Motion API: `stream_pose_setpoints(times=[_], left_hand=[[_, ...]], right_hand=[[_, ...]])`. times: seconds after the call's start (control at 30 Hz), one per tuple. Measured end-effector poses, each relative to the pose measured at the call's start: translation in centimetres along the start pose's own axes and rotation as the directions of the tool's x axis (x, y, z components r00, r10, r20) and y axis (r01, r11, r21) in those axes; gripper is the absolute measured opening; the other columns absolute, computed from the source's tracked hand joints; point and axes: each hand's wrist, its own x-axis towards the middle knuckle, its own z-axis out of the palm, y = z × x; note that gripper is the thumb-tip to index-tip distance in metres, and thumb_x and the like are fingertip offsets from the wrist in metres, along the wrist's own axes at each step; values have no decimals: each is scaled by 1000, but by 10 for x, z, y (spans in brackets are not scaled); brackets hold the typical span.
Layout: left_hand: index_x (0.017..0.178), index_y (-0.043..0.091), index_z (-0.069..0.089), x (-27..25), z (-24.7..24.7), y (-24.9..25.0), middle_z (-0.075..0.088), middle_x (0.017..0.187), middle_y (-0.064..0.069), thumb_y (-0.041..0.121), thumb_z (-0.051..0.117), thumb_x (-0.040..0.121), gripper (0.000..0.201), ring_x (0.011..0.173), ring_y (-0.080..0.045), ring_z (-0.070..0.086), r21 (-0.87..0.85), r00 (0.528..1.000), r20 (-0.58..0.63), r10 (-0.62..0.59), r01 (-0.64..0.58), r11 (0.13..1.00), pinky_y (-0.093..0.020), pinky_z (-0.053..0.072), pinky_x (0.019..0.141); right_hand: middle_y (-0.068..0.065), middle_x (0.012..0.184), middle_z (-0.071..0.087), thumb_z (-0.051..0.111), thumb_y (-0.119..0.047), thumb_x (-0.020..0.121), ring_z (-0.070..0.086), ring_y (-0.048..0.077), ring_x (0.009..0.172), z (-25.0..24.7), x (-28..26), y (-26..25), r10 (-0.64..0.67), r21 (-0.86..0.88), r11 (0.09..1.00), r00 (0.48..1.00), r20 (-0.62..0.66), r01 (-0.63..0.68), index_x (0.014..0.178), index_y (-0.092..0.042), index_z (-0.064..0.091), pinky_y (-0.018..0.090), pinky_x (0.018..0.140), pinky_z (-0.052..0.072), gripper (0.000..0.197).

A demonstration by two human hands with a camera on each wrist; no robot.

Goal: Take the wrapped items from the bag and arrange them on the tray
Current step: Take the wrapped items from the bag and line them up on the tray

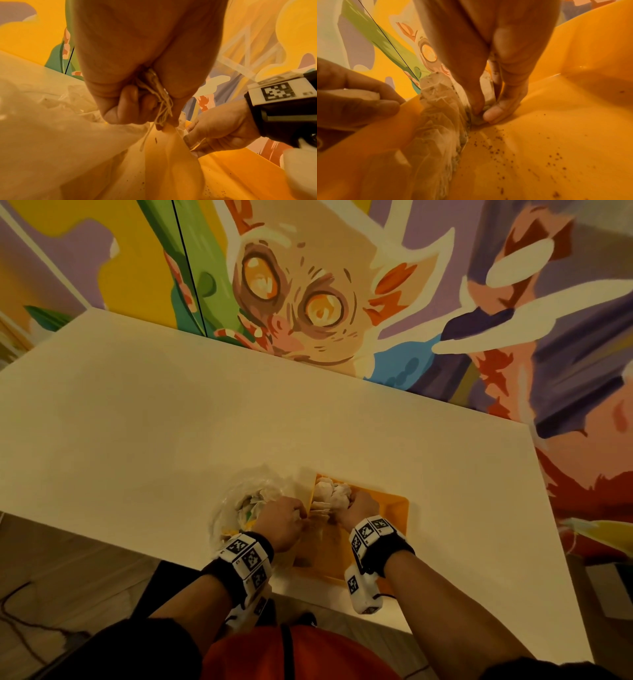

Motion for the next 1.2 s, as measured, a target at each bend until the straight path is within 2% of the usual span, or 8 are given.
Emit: stream_pose_setpoints(times=[0.2, 0.3, 0.4, 0.6, 0.73, 0.93, 1.1, 1.2], left_hand=[[103, 18, 69, 0, 2, -10, 65, 111, -2, 31, 62, 92, 19, 105, -19, 58, -78, 1000, -12, -15, 14, 997, -24, 41, 81], [86, 16, 70, 1, -1, -15, 67, 86, 1, 29, 59, 92, 18, 84, -17, 62, -237, 997, -39, -73, 62, 970, -25, 43, 68], [89, 6, 68, 0, -9, -16, 54, 60, 1, 33, 55, 96, 31, 52, -16, 49, -569, 983, 48, -175, 171, 804, -25, 38, 49], [95, 3, 70, 0, -24, -17, 62, 72, -13, 55, 36, 98, 63, 59, -24, 55, -804, 949, 190, -253, 298, 514, -28, 44, 48], [99, 6, 72, -1, -27, -13, 66, 79, -12, 61, 23, 98, 74, 65, -22, 54, -800, 947, 248, -205, 320, 507, -31, 43, 56], [98, 4, 72, -2, -29, -16, 60, 76, -13, 64, 23, 97, 78, 58, -19, 49, -790, 953, 262, -150, 301, 534, -30, 38, 55], [98, 4, 72, -10, -36, -17, 62, 70, -8, 54, 35, 99, 63, 58, -15, 52, -784, 964, 253, -83, 255, 567, -27, 39, 54], [92, 7, 68, -18, -40, -15, 55, 65, -1, 42, 55, 95, 38, 48, -7, 47, -769, 980, 193, -46, 180, 613, -20, 36, 44]], right_hand=[[7, 88, 71, 73, -31, 77, 68, 24, 79, -5, -4, 10, -49, 63, 997, 996, 78, 44, 75, -24, 58, 34, 65, 58, 17], [8, 96, 72, 79, -30, 72, 70, 25, 85, -6, -3, 17, -49, 123, 992, 992, 119, 35, 93, -20, 62, 43, 77, 60, 28], [10, 107, 68, 72, -29, 81, 68, 27, 94, -9, -2, 23, 2, 107, 994, 997, 82, -11, 118, -14, 54, 43, 82, 58, 44], [-11, 82, 63, 63, -29, 92, 58, 4, 72, -28, -47, -9, -289, 223, 919, 940, -184, 326, 94, -20, 62, 9, 57, 43, 10], [-8, 91, 67, 71, -34, 86, 64, 5, 84, -13, -71, -33, -477, 376, 813, 879, -8, 445, 100, -22, 67, 18, 72, 53, 18], [-7, 97, 63, 79, -30, 78, 60, 4, 68, 0, -79, -41, -490, 338, 838, 863, 124, 428, 108, -25, 65, 12, 58, 47, 33], [3, 93, 68, 77, -21, 80, 68, 20, 83, 3, -70, -40, -426, 455, 819, 902, 75, 349, 89, -21, 66, 41, 76, 59, 15], [15, 100, 67, 75, -8, 83, 70, 22, 73, 0, -70, -39, -367, 609, 755, 926, 87, 242, 95, -9, 59, 36, 67, 60, 20]])
